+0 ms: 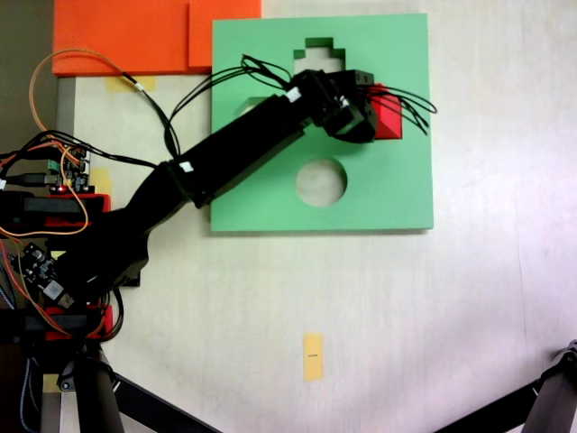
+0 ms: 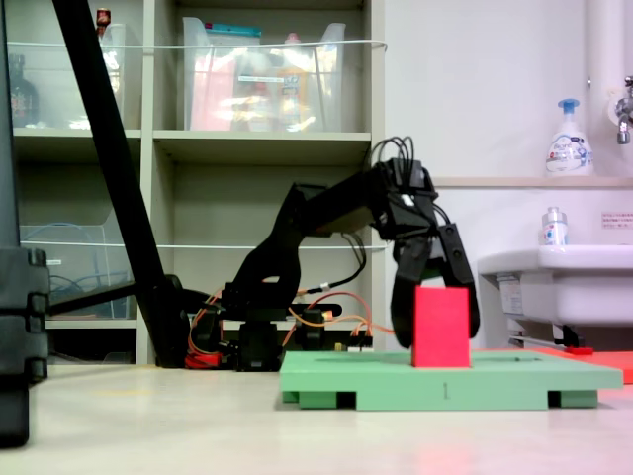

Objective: Put the square block into the corresponding hole

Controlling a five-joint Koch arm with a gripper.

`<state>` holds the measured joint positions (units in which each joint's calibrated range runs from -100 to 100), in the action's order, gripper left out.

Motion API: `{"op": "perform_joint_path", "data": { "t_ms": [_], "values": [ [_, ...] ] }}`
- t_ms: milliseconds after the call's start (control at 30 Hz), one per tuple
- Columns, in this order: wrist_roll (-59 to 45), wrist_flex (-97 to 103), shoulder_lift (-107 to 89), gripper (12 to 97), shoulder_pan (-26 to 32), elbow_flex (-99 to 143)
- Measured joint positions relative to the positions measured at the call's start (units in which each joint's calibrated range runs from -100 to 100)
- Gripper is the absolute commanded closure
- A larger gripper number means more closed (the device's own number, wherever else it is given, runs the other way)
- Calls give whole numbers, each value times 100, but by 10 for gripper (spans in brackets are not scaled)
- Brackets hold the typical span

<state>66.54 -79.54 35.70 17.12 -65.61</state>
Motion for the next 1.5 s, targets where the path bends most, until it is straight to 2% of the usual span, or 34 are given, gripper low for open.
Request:
{"op": "perform_joint_path", "data": {
  "t_ms": [167, 300, 567, 733, 800, 933, 1067, 1167, 1233, 1367, 1500],
  "values": [
    [0, 392, 137, 374, -29, -59],
    [5, 401, 150, 230, -49, -69],
    [5, 343, 82, 232, -49, -69],
    [-239, -675, -1395, 244, -29, -59],
    [-659, -1126, -2202, 368, -29, -69],
    [-1802, -1840, -3817, 368, -112, -69],
    [-2422, -1889, -5294, 379, -293, -69],
    [-2818, -1889, -6402, 510, -527, -78],
    [-3077, -1899, -6977, 521, -703, -20],
    [-3473, -1948, -8085, 521, -913, 1421],
    [-3873, -1478, -10342, 525, -1172, 5272]
  ]
}}
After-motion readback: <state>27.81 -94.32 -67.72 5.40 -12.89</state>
